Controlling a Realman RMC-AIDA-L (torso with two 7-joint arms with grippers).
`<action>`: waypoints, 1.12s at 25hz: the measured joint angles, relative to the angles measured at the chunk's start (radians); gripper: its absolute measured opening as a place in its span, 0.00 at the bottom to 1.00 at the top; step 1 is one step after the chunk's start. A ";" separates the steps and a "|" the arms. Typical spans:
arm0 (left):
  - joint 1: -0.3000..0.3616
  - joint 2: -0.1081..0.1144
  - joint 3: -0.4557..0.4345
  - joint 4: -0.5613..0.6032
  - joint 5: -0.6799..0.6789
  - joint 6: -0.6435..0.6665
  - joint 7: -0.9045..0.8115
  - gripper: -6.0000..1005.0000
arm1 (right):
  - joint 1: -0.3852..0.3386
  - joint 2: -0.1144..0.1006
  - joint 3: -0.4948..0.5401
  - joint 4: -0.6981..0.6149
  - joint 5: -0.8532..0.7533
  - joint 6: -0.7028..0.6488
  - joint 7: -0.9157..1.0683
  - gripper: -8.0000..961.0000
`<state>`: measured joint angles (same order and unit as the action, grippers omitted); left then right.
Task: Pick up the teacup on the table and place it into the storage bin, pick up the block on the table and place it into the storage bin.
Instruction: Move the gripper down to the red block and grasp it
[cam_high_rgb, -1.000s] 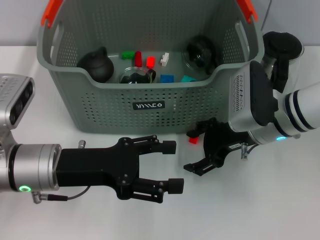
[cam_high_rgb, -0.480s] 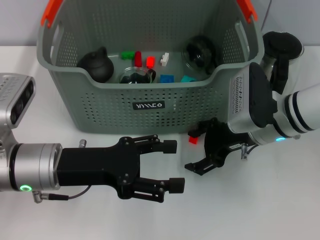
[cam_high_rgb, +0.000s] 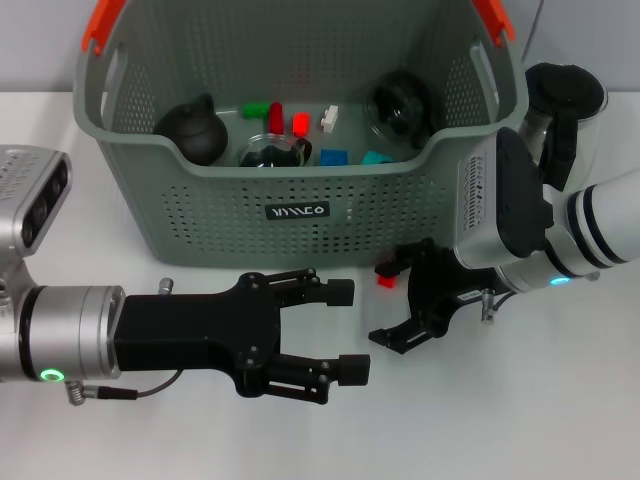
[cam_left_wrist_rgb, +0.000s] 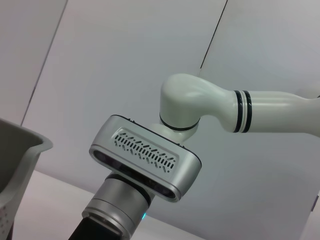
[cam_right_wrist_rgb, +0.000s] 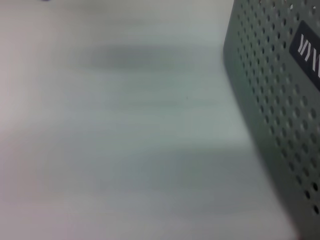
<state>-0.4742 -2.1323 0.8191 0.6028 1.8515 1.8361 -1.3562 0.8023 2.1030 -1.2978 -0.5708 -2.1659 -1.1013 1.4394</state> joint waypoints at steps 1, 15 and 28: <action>0.000 0.000 0.000 0.000 0.000 0.000 0.000 0.93 | 0.000 0.000 0.000 0.000 0.000 -0.002 0.000 0.98; 0.000 -0.001 0.000 0.000 -0.002 0.000 0.000 0.93 | 0.000 0.000 -0.008 0.002 0.003 -0.037 0.010 0.98; 0.000 0.000 -0.001 0.000 0.000 0.002 0.000 0.93 | -0.038 -0.003 0.009 -0.058 0.008 -0.060 0.029 0.98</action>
<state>-0.4740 -2.1319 0.8182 0.6029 1.8516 1.8378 -1.3560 0.7643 2.1003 -1.2884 -0.6289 -2.1581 -1.1612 1.4683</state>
